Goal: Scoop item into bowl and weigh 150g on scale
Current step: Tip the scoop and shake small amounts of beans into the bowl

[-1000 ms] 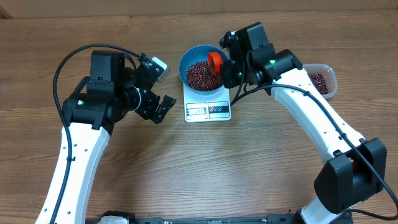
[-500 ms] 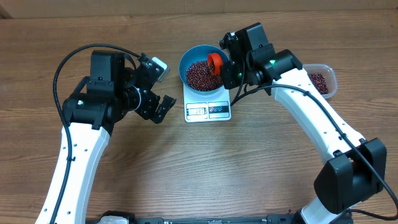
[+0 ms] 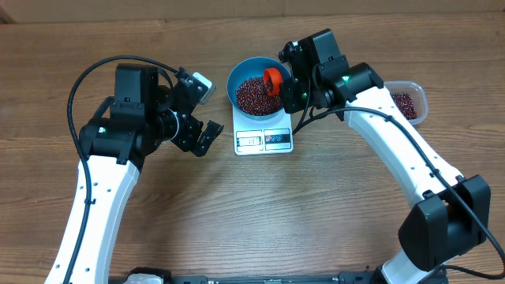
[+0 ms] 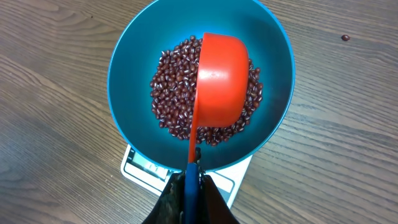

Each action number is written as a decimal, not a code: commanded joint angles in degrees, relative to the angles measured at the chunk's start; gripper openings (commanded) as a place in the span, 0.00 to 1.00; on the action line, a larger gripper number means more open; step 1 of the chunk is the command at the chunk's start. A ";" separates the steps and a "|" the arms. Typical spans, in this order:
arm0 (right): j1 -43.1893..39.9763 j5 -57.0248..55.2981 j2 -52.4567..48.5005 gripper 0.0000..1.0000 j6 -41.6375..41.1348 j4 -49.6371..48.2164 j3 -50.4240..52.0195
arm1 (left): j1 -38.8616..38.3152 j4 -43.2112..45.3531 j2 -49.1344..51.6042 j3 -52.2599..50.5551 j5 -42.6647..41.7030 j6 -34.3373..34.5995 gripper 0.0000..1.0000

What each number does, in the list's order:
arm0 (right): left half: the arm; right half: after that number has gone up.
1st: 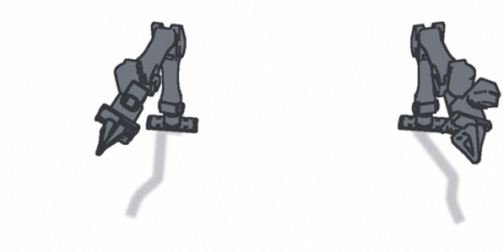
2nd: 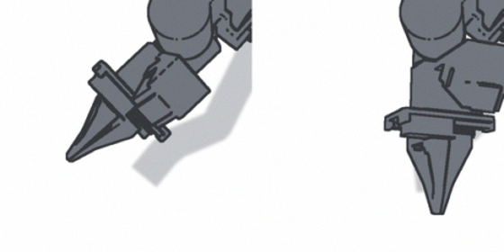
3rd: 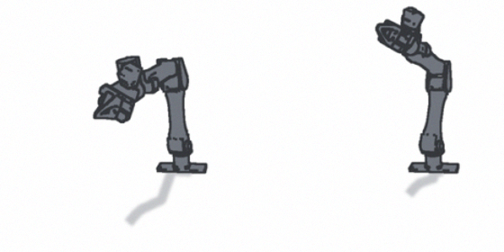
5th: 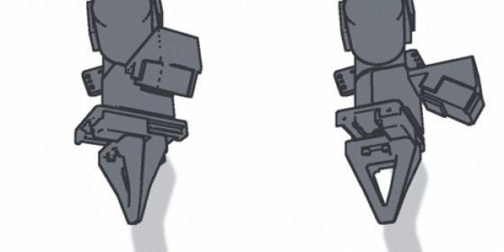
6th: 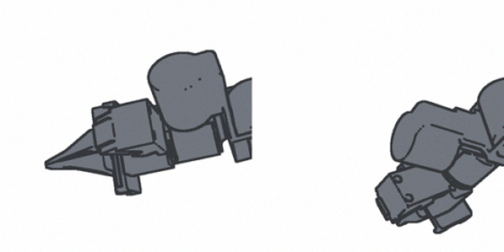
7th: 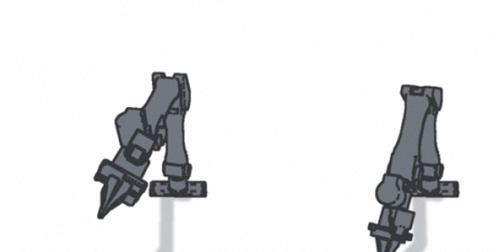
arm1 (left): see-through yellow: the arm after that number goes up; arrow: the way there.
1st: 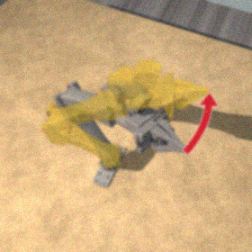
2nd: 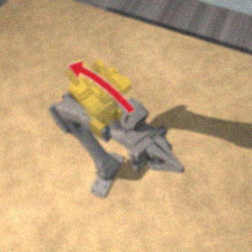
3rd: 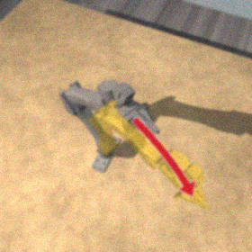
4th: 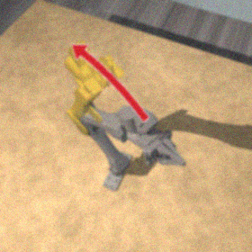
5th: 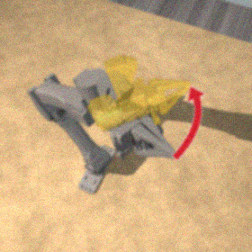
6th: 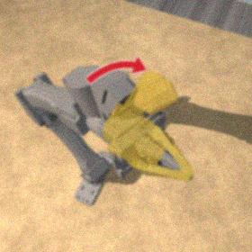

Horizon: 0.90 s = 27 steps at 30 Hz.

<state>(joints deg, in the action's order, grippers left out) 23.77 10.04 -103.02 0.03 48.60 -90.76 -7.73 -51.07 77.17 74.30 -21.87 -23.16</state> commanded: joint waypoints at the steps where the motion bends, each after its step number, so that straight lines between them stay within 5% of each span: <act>1: 0.28 -0.11 2.32 0.04 0.37 -0.26 -2.32 | 0.20 0.11 0.42 -0.09 -0.02 -1.53 1.00; 27: 0.28 -0.15 2.32 0.04 9.07 -0.48 -2.32 | 0.20 0.11 0.42 -0.09 0.00 -1.53 1.00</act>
<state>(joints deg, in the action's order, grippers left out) 23.77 10.07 -103.02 7.62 48.51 -90.76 -7.73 -51.07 77.17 74.30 -21.87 -23.16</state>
